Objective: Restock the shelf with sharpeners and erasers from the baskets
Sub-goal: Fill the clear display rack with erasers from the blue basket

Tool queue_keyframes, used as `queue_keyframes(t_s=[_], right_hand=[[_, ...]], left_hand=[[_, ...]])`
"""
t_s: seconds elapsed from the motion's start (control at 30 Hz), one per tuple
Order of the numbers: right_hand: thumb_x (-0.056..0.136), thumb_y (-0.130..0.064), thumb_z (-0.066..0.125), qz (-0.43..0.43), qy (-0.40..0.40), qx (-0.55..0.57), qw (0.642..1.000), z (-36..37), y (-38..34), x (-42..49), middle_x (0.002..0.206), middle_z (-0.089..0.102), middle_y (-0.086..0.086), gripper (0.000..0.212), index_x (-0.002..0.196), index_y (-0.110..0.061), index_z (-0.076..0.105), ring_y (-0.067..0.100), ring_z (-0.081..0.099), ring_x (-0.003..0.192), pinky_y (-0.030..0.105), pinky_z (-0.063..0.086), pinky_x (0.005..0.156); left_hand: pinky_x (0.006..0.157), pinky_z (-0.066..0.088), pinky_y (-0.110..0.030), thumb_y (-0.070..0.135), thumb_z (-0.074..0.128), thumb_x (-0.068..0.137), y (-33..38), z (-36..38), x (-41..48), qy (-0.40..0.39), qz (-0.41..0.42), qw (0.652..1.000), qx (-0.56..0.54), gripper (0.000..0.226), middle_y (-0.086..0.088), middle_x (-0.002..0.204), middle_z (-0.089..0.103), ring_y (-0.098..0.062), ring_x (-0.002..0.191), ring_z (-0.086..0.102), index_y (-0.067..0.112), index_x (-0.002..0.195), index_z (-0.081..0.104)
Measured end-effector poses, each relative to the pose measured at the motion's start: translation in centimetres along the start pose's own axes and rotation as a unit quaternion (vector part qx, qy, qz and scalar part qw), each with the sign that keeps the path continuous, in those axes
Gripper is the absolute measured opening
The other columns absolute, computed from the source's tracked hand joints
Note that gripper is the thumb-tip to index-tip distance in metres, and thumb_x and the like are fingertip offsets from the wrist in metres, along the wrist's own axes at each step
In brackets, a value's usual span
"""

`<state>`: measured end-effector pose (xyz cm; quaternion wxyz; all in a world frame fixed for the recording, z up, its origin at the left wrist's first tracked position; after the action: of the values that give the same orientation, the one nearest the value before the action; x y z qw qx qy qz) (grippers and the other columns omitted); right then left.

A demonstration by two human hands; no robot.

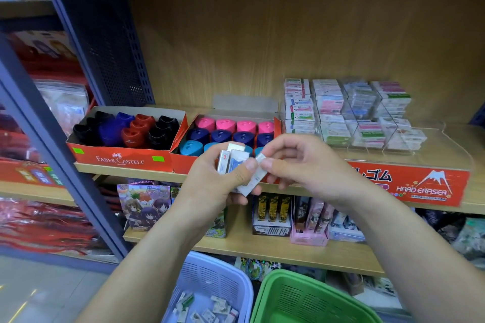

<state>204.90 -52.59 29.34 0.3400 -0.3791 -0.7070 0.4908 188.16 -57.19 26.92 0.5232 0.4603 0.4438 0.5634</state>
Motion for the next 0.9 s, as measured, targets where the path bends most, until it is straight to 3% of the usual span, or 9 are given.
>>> queue_keyframes(t_s=[0.13,0.27,0.47,0.6,0.73,0.83,0.9], right_hand=[[0.093,-0.002,0.066,0.010,0.030,0.073,0.997,-0.2,0.3,-0.2,0.082,0.069,0.012,0.020,0.109,-0.013,0.068,0.018,0.064,0.070,0.028,0.054,0.064],[0.094,-0.003,0.065,0.004,0.037,0.070,0.997,-0.2,0.4,-0.4,0.085,0.070,0.011,0.017,0.102,-0.015,0.075,0.019,0.064,0.070,0.031,0.055,0.067],[0.089,-0.002,0.071,0.003,0.041,0.053,0.998,-0.4,0.8,-1.2,0.081,0.069,0.009,0.013,0.101,-0.005,0.066,0.019,0.069,0.069,0.028,0.058,0.065],[0.094,-0.007,0.068,-0.018,0.031,-0.014,0.999,-0.8,1.4,-2.4,0.091,0.072,0.007,0.014,0.101,-0.018,0.072,0.018,0.068,0.075,0.029,0.055,0.065],[0.090,-0.009,0.073,-0.043,0.124,-0.029,0.991,-3.1,2.2,-4.1,0.088,0.074,-0.003,0.019,0.093,-0.027,0.077,0.018,0.066,0.084,0.025,0.054,0.074],[0.086,-0.008,0.076,-0.046,0.189,-0.021,0.981,-5.9,2.6,-5.3,0.084,0.074,-0.009,0.014,0.093,-0.020,0.076,0.010,0.066,0.080,0.018,0.052,0.069],[0.084,-0.007,0.077,-0.042,0.212,-0.030,0.976,-7.7,2.8,-5.8,0.084,0.074,-0.008,0.014,0.092,-0.018,0.076,0.011,0.066,0.078,0.021,0.053,0.070]], left_hand=[[0.047,0.053,-0.020,0.030,0.072,0.073,0.3,0.0,0.0,0.033,-0.023,0.997,-0.072,0.045,-0.013,0.084,0.075,-0.025,0.065,0.073,0.008,0.111,0.060],[0.049,0.056,-0.020,0.027,0.071,0.074,0.4,0.2,0.0,0.036,-0.031,0.995,-0.089,0.043,-0.017,0.087,0.075,-0.027,0.067,0.074,0.005,0.110,0.060],[0.052,0.058,-0.022,0.024,0.073,0.079,0.2,0.3,0.2,0.047,-0.030,0.998,-0.040,0.042,-0.018,0.088,0.076,-0.028,0.068,0.074,0.008,0.115,0.060],[0.052,0.057,-0.024,0.023,0.074,0.085,-0.2,0.6,0.3,0.043,-0.024,0.998,0.037,0.036,-0.019,0.095,0.075,-0.028,0.067,0.075,0.013,0.116,0.060],[0.054,0.058,-0.026,0.013,0.070,0.094,-0.7,1.0,0.5,0.037,-0.035,0.996,0.071,0.025,-0.010,0.090,0.070,-0.022,0.065,0.072,0.016,0.117,0.060],[0.057,0.059,-0.028,0.008,0.069,0.095,-0.9,1.3,0.7,0.028,-0.030,0.996,0.085,0.025,-0.010,0.092,0.066,-0.023,0.067,0.072,0.016,0.116,0.060],[0.058,0.060,-0.029,0.007,0.069,0.094,-0.8,1.8,0.7,0.020,-0.021,0.995,0.095,0.026,-0.012,0.095,0.066,-0.024,0.068,0.072,0.016,0.117,0.060]])
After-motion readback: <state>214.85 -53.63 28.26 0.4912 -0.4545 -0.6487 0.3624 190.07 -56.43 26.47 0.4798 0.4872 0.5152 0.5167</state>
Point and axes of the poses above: each hand's wrist, its own x-axis towards the middle knuckle, its own z-axis out of the palm, y = z × x, the point moved 3 cm from there along x, towards the middle knuckle
